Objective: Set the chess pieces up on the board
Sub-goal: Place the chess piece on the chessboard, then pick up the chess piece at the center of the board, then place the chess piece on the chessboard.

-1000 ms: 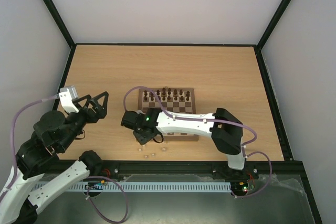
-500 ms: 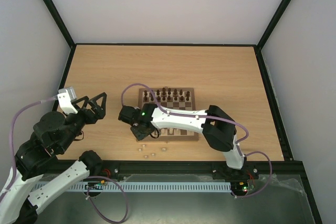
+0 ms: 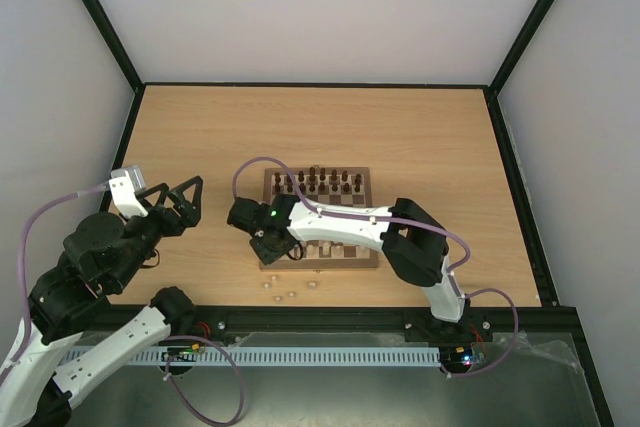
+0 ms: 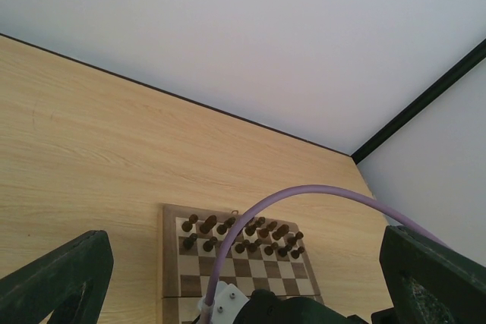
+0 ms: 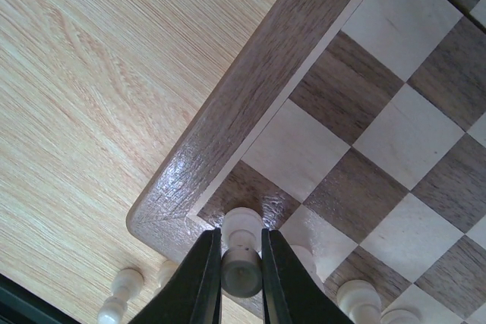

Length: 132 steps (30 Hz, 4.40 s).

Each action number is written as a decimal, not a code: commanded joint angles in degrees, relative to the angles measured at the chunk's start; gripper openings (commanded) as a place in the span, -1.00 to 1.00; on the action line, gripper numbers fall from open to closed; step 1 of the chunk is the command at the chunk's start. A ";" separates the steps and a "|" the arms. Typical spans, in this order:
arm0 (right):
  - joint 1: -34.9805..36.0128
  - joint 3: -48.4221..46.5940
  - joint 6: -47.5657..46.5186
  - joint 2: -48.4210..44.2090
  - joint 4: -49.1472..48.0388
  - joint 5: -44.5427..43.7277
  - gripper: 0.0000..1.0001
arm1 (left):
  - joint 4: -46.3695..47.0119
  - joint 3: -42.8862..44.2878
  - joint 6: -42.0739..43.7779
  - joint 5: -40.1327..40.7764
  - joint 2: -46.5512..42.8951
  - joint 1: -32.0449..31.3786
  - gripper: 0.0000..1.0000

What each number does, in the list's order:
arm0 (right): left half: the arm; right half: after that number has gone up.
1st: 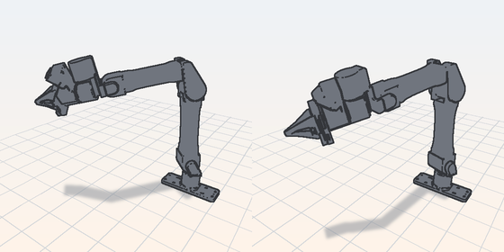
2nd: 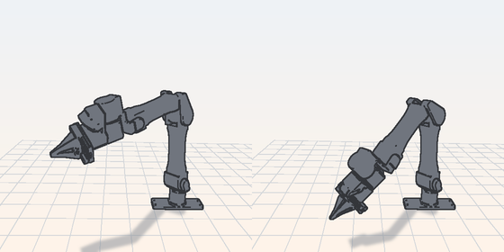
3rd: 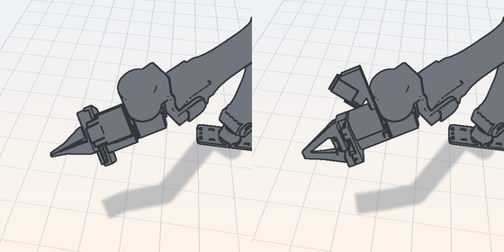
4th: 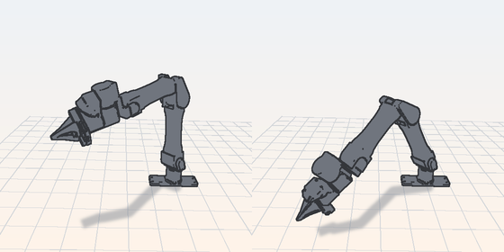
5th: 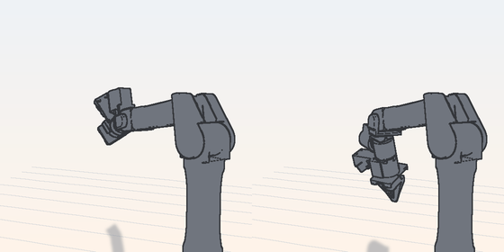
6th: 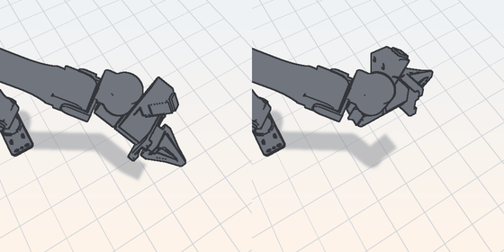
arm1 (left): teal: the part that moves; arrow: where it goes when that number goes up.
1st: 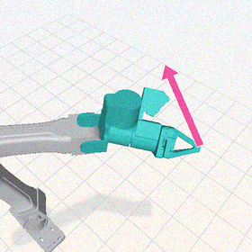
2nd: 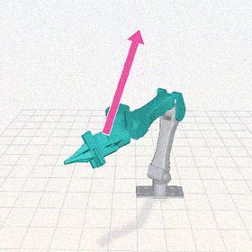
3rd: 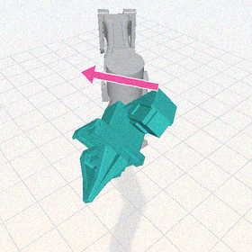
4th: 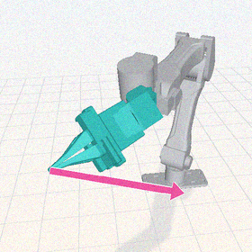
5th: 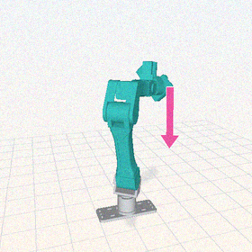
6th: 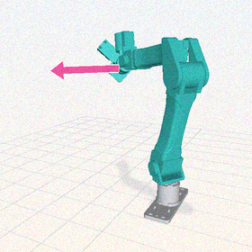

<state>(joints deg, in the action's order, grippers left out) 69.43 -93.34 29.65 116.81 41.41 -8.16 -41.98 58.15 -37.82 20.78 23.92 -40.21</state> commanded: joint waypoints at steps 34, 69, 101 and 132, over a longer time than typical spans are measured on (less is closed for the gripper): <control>0.46 2.36 1.39 -14.33 3.17 -2.40 -0.08 | -0.81 1.35 1.06 1.35 1.97 0.26 0.98; 7.42 41.23 -2.47 -33.19 -15.48 2.11 0.05 | 4.84 -7.93 -1.04 -8.41 15.59 0.30 0.98; 8.71 35.90 -3.51 -22.70 -12.53 -0.65 -0.88 | 4.79 -9.11 -0.71 -8.37 14.40 0.30 0.98; -7.82 35.18 9.48 -38.39 4.33 -11.08 -0.95 | 7.61 -9.02 1.55 -11.20 17.64 0.30 0.98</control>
<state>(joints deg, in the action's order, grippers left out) 63.53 -57.47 40.38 77.93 44.91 -18.79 -35.40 49.41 -37.41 10.26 41.36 -40.21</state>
